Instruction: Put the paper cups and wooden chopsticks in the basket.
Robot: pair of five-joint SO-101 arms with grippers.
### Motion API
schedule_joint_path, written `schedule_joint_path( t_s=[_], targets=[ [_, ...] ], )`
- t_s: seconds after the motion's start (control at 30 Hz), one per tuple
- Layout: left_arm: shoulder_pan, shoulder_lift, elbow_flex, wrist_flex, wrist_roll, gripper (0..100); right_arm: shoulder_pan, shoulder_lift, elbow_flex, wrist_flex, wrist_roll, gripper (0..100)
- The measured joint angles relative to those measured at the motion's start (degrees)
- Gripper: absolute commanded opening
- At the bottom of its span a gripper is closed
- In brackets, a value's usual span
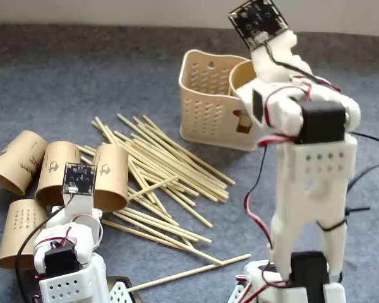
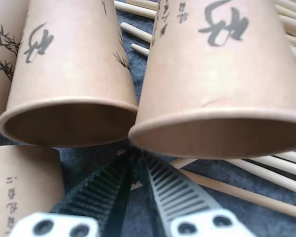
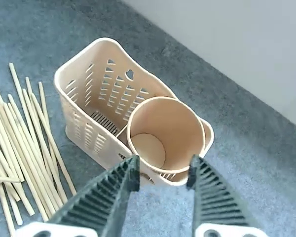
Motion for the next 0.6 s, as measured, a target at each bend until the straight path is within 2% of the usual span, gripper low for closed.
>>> schedule_joint_path(
  t_s=[0.07, 0.37, 0.6],
  targets=[
    [0.0, 0.0, 0.0, 0.0, 0.0, 3, -0.1, -3.1, 1.9, 1.8, -2.4, 0.2],
    [0.0, 0.0, 0.0, 0.0, 0.0, 3, -2.4, -14.0, 18.7, 6.8, -11.7, 0.6],
    [0.0, 0.0, 0.0, 0.0, 0.0, 3, -2.6, -28.7, 39.6, -1.7, -15.6, 0.6]
  ],
)
